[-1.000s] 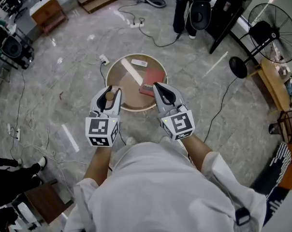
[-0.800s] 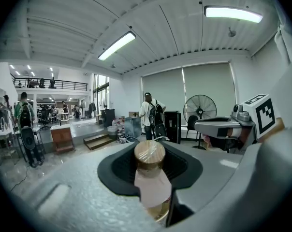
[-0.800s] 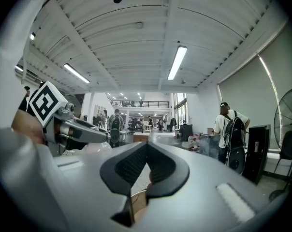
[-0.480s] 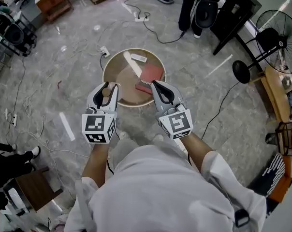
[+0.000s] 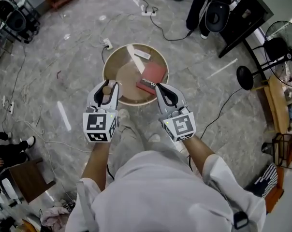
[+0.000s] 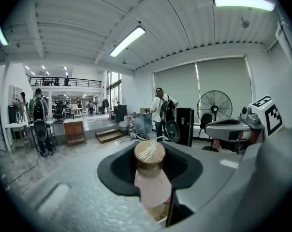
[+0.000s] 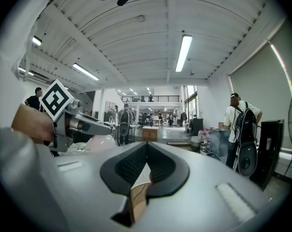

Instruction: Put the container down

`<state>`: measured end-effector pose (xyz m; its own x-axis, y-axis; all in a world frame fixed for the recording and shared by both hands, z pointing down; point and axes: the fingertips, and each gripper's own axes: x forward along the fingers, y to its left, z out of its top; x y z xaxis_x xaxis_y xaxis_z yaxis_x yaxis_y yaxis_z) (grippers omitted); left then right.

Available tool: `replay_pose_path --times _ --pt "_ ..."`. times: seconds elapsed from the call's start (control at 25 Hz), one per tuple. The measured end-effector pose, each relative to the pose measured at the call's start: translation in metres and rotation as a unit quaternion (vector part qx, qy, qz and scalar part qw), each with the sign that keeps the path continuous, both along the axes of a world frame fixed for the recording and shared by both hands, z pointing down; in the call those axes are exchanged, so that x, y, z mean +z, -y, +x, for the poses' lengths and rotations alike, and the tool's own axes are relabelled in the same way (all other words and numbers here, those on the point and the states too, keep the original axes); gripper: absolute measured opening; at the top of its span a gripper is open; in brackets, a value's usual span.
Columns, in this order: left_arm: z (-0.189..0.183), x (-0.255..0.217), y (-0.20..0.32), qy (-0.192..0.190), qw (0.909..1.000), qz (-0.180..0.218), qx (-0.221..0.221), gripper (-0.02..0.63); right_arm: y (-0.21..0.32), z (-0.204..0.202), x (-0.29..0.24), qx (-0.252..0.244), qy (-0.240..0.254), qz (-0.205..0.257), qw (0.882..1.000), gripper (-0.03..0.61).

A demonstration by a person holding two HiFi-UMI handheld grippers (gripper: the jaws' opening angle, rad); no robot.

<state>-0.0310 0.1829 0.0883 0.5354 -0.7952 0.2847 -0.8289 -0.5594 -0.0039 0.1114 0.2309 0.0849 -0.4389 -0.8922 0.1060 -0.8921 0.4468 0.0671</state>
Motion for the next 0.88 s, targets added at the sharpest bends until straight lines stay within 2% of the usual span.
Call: replay_pose_path --times 0.16,0.36,0.44,0.68,0.88 --pt "-0.011 0.023 0.034 -0.001 1.0000 -0.006 -0.002 0.123 0.030 -0.012 0.002 0.001 0.009 0.009 1.000 0.004" --pt "-0.019 0.058 0.087 0.002 0.9999 -0.010 0.006 0.123 0.081 -0.017 0.023 0.012 0.001 -0.013 1.000 0.017" --pt "-0.023 0.075 0.110 0.003 0.9999 -0.013 0.009 0.123 0.105 -0.021 0.030 0.014 -0.002 -0.006 1.000 0.018" --pt "-0.039 0.123 0.181 0.005 0.9997 -0.015 0.021 0.123 0.178 -0.029 0.068 0.039 -0.027 -0.010 0.999 0.017" --pt "-0.050 0.160 0.229 0.009 0.9994 -0.015 0.030 0.123 0.231 -0.047 0.091 0.062 -0.020 -0.015 0.998 0.015"
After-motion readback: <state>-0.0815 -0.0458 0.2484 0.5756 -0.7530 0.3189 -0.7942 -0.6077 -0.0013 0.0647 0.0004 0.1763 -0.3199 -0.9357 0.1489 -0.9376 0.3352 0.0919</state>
